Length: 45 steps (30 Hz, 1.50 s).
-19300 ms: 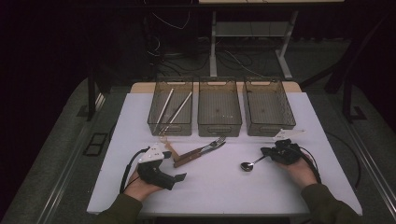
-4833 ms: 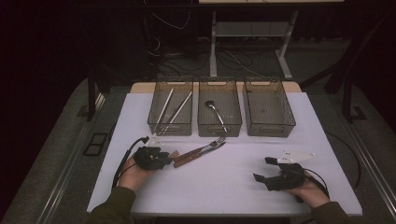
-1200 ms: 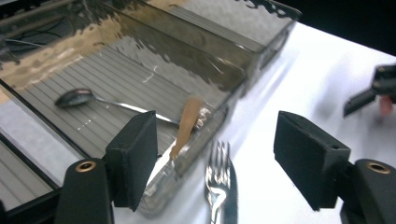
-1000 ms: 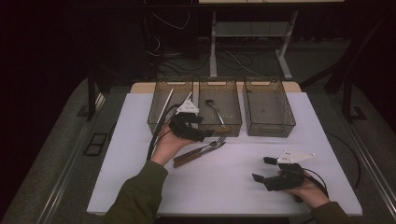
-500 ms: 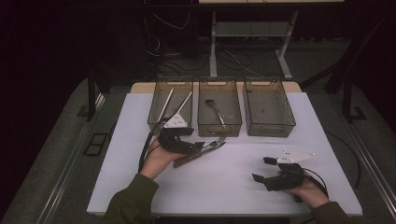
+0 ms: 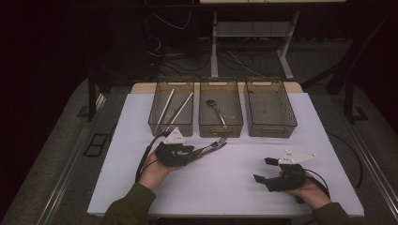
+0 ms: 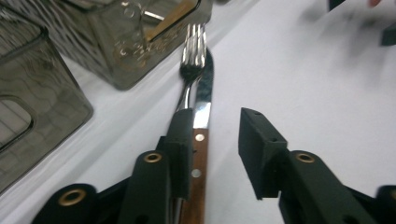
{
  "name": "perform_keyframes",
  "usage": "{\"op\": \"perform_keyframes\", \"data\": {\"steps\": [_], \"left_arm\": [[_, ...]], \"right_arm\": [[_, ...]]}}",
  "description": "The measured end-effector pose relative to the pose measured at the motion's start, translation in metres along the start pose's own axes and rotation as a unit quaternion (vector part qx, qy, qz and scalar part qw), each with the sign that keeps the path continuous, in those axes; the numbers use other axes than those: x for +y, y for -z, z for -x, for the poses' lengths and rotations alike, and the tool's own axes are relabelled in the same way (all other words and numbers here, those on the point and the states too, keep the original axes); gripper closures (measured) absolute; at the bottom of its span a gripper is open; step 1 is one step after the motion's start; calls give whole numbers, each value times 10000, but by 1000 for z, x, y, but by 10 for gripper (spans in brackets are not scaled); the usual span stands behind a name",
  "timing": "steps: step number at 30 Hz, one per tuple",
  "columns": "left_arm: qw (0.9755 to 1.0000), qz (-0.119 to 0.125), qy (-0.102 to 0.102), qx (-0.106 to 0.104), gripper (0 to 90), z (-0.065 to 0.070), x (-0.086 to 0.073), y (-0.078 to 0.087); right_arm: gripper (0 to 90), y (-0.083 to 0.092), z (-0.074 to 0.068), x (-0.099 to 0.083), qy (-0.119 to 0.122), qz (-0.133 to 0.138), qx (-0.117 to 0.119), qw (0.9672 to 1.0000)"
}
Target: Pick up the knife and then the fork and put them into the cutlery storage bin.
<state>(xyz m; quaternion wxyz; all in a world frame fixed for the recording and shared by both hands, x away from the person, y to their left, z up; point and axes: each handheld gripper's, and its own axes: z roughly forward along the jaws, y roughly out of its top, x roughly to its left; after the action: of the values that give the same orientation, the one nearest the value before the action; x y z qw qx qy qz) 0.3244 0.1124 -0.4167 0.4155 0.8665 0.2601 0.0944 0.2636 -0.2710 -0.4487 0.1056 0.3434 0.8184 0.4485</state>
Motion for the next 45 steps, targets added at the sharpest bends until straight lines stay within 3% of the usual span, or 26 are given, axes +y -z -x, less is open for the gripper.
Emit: {"op": "perform_keyframes", "data": {"steps": [5, 11, 24, 29, 32, 37, 43, 45], "left_arm": [[9996, -221, -160, 8, 677, -4, -2, -14], [9991, -313, -301, 27, 685, -5, -2, -30], [9979, -477, -427, -5, 743, -3, -3, -40], [9973, -598, -419, -54, 735, -2, -4, -44], [9981, -541, -289, -91, 732, -3, -5, -44], [9981, -543, -268, -101, 751, -3, -6, -44], [9985, -508, -151, -111, 767, -3, -6, -44], [9983, -536, -204, -102, 767, -2, -5, -43]], "right_arm": [[185, -1, 0, 0, 13, -18, 4, 10000], [185, -1, 0, 0, 11, -25, 10, 10000], [185, 0, -1, 0, 16, -14, 24, 10000], [185, 0, 0, 1, 12, -7, 26, 10000], [185, 0, 0, 1, 12, -11, 30, 10000], [185, -1, -1, 1, -2, 6, 46, 10000], [171, 0, 1, 2, -209, 88, 11, 9997], [171, 0, 2, 3, -304, 155, 22, 9994]]}}
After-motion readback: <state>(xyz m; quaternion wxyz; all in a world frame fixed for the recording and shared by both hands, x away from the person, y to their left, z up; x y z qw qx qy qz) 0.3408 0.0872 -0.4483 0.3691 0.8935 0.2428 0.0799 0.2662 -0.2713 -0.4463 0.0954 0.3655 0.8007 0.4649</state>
